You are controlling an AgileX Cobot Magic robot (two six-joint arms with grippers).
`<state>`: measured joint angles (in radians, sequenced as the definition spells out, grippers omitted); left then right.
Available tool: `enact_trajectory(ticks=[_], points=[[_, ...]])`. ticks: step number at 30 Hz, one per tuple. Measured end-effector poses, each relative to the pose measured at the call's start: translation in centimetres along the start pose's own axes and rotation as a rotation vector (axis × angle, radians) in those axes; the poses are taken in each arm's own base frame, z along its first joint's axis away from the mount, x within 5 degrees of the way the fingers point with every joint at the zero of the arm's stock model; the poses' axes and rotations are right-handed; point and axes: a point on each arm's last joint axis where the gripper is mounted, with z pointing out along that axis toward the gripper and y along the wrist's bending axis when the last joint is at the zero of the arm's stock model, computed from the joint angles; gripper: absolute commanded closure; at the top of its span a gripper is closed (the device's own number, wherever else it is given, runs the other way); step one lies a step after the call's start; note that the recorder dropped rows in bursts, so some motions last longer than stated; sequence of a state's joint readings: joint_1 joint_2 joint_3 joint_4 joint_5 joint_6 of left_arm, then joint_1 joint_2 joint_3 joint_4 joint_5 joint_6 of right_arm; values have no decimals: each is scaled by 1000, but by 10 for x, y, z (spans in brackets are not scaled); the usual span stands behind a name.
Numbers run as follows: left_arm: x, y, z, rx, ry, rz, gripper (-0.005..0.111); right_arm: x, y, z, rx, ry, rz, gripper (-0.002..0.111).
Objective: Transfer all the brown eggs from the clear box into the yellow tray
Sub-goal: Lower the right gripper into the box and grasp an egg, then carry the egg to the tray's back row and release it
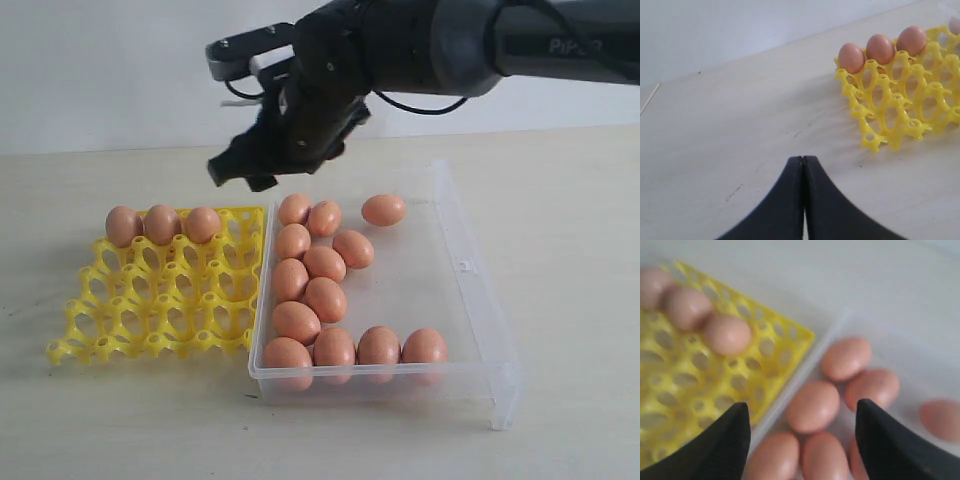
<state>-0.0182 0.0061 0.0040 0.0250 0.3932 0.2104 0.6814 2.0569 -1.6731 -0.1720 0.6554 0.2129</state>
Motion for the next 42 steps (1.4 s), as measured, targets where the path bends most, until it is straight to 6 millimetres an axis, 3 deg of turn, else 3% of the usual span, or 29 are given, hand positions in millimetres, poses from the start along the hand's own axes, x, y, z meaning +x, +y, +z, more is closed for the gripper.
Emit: enact_trajectory(ticks=[3,7,20,42], points=[[0,0,0,0,0,0,107,14,-20,1,64,159,33,49],[0,0,0,0,0,0,107,23,-32,12,108,233,18,49],[0,0,0,0,0,0,107,41,-46,56,147,286,-41,49],[0,0,0,0,0,0,107,56,-53,84,154,317,-78,49]])
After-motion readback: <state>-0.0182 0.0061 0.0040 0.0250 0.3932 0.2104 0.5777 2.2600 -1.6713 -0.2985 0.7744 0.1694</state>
